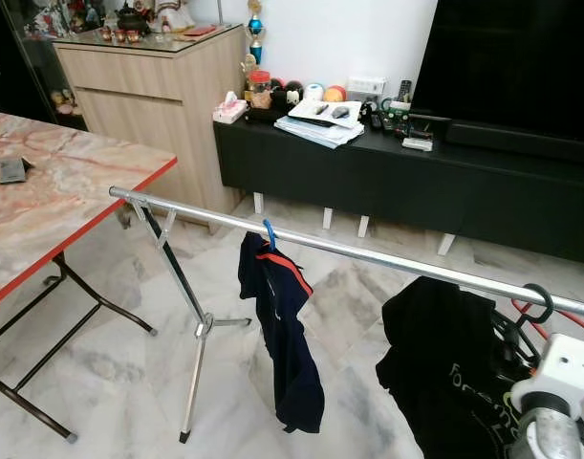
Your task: Hang hanger
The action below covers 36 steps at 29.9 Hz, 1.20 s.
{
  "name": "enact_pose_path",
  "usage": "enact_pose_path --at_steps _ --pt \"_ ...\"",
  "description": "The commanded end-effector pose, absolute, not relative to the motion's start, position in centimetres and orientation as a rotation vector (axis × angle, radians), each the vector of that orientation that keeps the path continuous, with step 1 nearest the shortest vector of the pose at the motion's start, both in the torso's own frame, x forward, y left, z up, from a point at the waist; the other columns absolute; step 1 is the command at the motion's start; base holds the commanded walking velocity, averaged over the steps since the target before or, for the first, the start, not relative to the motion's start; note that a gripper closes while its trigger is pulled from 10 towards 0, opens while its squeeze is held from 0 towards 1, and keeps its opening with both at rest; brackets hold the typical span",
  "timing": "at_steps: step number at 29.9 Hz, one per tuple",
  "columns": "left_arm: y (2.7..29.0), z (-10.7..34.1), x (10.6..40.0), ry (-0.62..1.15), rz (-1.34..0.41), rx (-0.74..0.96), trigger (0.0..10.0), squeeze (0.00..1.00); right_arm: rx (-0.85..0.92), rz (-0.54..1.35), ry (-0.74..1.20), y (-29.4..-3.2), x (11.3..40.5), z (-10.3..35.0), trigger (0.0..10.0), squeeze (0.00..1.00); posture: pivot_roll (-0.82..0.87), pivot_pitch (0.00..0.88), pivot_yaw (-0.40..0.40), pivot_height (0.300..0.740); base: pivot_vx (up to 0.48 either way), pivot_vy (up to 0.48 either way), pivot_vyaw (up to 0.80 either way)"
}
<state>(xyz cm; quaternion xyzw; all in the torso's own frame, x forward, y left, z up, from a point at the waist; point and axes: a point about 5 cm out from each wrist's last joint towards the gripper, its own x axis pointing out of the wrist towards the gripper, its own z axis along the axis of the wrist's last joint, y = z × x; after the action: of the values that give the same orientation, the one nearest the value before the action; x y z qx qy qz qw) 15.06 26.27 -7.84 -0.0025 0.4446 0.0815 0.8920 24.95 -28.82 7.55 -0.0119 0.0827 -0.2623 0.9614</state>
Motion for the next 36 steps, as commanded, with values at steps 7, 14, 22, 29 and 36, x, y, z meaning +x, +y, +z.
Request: enact_pose_path --at_steps 7,14,22,29,36 --pt "25.9 -8.1 14.8 0.948 0.169 -0.008 10.0 0.0 -0.059 -0.512 0.253 -29.7 25.8 8.2 10.0 0.0 -0.02 0.0 0.008 0.74 0.0 0.0 0.0" --pt "25.8 -8.3 14.5 0.954 0.167 -0.008 10.0 0.0 -0.093 -0.365 0.289 -29.9 26.9 8.9 10.0 0.0 -0.01 0.0 0.009 0.74 0.0 0.0 0.0" --pt "26.0 -8.4 14.0 0.962 0.172 -0.01 10.0 0.0 -0.127 -0.349 0.376 -30.8 27.1 9.2 10.0 0.0 -0.02 0.0 0.011 0.74 0.0 0.0 0.0" --pt "26.1 -8.4 13.8 0.964 0.174 -0.01 10.0 0.0 -0.09 -0.366 0.43 -31.3 26.9 8.9 10.0 0.0 -0.02 0.0 0.011 0.74 0.0 0.0 0.0" --pt "26.0 -8.5 13.8 0.967 0.172 -0.007 10.0 0.0 -0.056 -0.358 0.481 -31.3 26.9 8.2 10.0 0.0 -0.01 0.0 0.011 0.74 0.0 0.0 0.0"
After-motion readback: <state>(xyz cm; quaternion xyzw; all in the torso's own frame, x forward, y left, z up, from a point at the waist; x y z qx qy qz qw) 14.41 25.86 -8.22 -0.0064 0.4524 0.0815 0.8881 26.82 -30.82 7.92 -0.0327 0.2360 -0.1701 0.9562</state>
